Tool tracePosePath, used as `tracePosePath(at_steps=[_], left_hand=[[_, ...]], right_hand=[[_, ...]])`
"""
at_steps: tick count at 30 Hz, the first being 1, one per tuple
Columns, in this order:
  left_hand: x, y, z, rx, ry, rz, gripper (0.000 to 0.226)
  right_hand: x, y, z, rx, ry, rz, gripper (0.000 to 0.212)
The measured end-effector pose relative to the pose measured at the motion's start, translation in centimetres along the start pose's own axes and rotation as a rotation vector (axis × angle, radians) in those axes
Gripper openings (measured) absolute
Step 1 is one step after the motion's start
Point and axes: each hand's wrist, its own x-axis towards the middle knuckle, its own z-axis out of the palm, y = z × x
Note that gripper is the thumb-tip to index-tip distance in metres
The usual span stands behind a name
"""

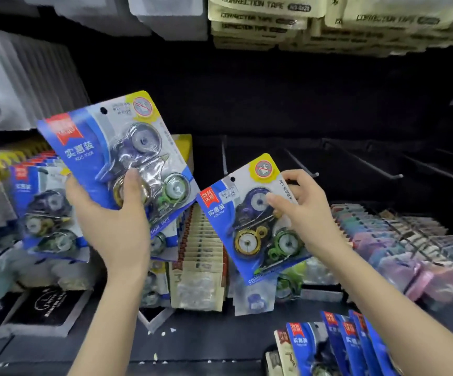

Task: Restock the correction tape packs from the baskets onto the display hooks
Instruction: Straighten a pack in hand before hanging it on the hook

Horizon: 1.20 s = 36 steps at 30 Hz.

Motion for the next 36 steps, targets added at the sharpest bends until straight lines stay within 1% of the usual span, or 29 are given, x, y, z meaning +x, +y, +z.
tracePosePath(at_steps=[2,6,9,13,20,23,26,27,30,32,34,36], left_hand=[[-0.8,0.4,-0.8,0.0,0.019,-0.003,0.05],[-1.0,-0.4,-2.1,-0.004,0.033,-0.041,0.043],[-0.4,-0.5,-2.5,-0.004,0.005,-0.057,0.034],[0.7,-1.0,-1.8,-0.032,-0.048,-0.047,0.036],[1.3,-3.2,0.5,-0.058,-0.108,-0.056,0.036],[2.5,-4.1,1.4,-0.058,-0.146,-0.061,0.04],[3.0,-4.5,2.3,-0.057,-0.19,-0.081,0.035],[3.0,-4.7,2.6,-0.054,-0.203,-0.092,0.036],[2.8,-4.9,3.6,-0.029,-0.225,-0.102,0.047],[2.7,-5.0,4.0,-0.026,-0.209,-0.112,0.051],[2.8,-5.1,4.2,-0.018,-0.186,-0.108,0.048],[3.0,-5.4,4.2,-0.02,-0.174,-0.097,0.041]], right_hand=[[0.0,0.2,0.7,0.041,0.007,0.023,0.024],[0.8,1.4,2.1,0.044,0.055,0.04,0.023],[1.4,2.2,3.1,0.051,0.106,0.06,0.025],[2.4,3.5,3.7,0.017,0.154,0.071,0.023],[6.4,7.2,4.8,0.174,0.141,0.201,0.026],[8.7,9.2,5.6,0.222,0.13,0.247,0.026],[11.3,10.7,6.4,0.238,0.174,0.277,0.025],[12.4,11.2,6.8,0.246,0.202,0.289,0.027],[15.5,12.4,8.1,0.232,0.265,0.291,0.032],[17.4,13.3,8.9,0.2,0.289,0.297,0.033],[19.3,14.4,9.6,0.157,0.317,0.315,0.032],[20.8,15.2,10.2,0.08,0.335,0.343,0.031]])
